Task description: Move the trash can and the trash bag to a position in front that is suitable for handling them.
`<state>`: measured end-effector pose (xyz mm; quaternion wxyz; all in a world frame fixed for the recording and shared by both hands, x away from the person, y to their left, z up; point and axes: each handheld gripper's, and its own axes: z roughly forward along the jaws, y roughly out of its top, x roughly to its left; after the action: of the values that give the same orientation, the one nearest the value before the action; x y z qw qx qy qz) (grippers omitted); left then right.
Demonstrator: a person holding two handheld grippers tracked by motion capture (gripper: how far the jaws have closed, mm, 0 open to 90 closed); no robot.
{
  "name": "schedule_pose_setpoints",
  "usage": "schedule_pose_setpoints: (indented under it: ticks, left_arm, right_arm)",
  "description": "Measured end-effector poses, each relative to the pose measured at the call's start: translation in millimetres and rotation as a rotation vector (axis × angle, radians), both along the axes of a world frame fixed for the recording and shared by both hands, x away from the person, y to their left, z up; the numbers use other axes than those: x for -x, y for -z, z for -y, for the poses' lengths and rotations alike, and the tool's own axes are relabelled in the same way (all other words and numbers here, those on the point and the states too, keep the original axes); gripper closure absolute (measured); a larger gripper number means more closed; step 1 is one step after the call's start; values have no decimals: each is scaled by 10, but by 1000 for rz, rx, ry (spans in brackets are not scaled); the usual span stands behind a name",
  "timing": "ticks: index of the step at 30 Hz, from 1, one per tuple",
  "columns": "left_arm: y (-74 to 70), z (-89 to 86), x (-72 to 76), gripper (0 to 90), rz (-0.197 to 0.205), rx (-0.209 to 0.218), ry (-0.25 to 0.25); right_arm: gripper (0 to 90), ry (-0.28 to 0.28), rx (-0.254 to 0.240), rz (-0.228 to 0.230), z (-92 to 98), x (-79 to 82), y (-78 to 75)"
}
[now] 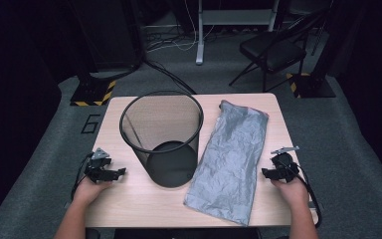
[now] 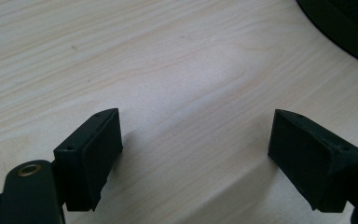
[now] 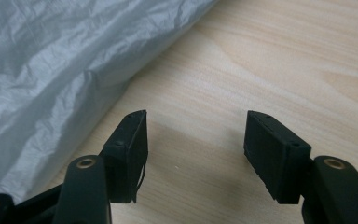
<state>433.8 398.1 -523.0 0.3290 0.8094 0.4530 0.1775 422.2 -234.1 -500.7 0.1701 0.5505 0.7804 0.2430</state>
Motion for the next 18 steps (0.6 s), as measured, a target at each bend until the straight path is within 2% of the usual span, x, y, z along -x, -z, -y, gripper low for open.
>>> schedule_pose_setpoints:
  ticks: [1,3,5,6,11,12,15,17,18]
  left_arm:
    - [0,0,0,168,0,0,0]
    - [0,1,12,169,1,0,2]
    - [-2,-2,17,169,-3,-3,5]
    - [3,7,24,169,2,3,-1]
    - [1,5,39,169,3,-4,12]
    - [2,10,46,169,3,1,8]
    - [0,11,56,169,1,-2,15]
    - [-3,10,58,169,0,-8,17]
    - [-1,12,60,169,1,-6,16]
  right_arm:
    - [384,0,0,0,0,0,0]
    - [374,8,-14,28,-11,6,-44]
    - [365,6,-62,45,-35,12,-89]
    - [357,-8,-99,46,-78,10,-110]
    - [338,-38,-132,31,-169,-16,-106]
    - [331,-45,-180,20,-192,-31,-98]
    - [315,-58,-189,5,-213,-38,-83]
    - [315,-64,-172,-6,-241,-35,-73]
    - [318,-84,-146,-35,-271,-28,-51]
